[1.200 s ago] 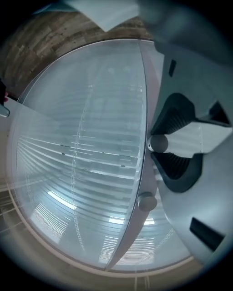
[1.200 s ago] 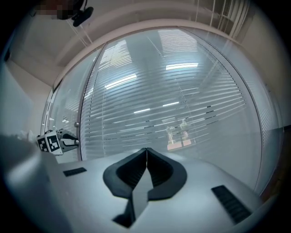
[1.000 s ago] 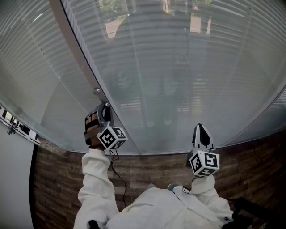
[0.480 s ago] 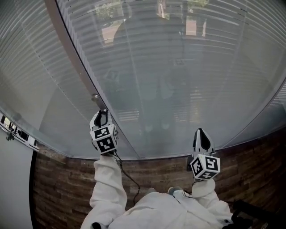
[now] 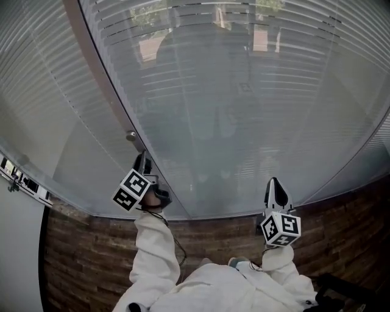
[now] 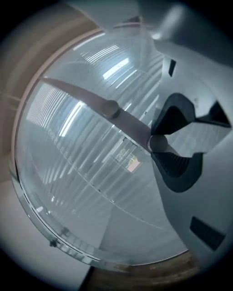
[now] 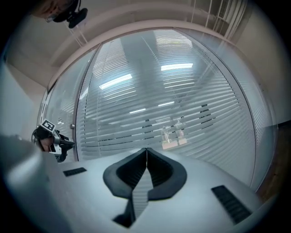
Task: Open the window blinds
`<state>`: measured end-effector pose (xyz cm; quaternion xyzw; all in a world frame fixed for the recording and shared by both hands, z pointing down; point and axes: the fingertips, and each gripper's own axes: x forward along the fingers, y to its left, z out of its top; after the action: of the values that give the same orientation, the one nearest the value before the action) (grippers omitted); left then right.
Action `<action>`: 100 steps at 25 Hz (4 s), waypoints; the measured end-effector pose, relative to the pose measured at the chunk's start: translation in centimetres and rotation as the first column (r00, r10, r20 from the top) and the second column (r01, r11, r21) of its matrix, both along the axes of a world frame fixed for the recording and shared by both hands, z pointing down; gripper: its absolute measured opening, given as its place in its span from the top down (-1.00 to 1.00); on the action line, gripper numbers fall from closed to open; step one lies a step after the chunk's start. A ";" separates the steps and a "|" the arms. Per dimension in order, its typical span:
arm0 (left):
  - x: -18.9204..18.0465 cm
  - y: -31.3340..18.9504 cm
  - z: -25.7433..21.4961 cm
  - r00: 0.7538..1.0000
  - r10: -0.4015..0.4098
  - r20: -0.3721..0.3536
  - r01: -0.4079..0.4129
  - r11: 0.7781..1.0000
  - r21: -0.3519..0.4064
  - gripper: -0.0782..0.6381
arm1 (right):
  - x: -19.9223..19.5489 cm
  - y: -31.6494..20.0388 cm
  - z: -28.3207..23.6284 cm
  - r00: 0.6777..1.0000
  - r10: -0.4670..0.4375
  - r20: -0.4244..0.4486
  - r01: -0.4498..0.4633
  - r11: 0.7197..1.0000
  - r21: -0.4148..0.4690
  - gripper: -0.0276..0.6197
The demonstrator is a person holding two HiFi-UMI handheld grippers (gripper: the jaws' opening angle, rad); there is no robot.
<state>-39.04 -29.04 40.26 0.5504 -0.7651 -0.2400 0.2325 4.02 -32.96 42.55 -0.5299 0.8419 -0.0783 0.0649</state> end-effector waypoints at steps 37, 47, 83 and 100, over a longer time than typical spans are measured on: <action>3.1 1.3 -2.7 -0.127 0.393 0.911 0.420 0.853 -0.310 0.30 | -0.6 -0.1 -0.2 0.999 -0.011 0.042 0.011 1.000 -0.010 0.88; 2.1 -0.5 -0.2 -0.261 0.583 0.769 0.497 0.765 -0.411 0.21 | -1.6 -0.4 -0.7 0.998 -0.040 0.045 0.041 0.999 -0.011 0.88; 4.3 4.5 -1.5 0.415 -0.078 0.907 0.410 0.906 -0.109 0.43 | -2.2 0.0 0.6 0.999 -0.050 0.019 0.051 0.998 -0.023 0.88; 26.3 2.9 2.5 0.826 0.327 0.459 -0.350 0.936 -0.036 0.78 | -7.7 2.8 1.9 0.965 -0.228 -0.131 0.229 0.973 -0.004 0.88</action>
<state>-12.78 -26.14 42.81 0.7235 -0.6823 -0.0775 0.0709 -3.70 -30.19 44.46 -0.4331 0.9002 -0.0458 0.0029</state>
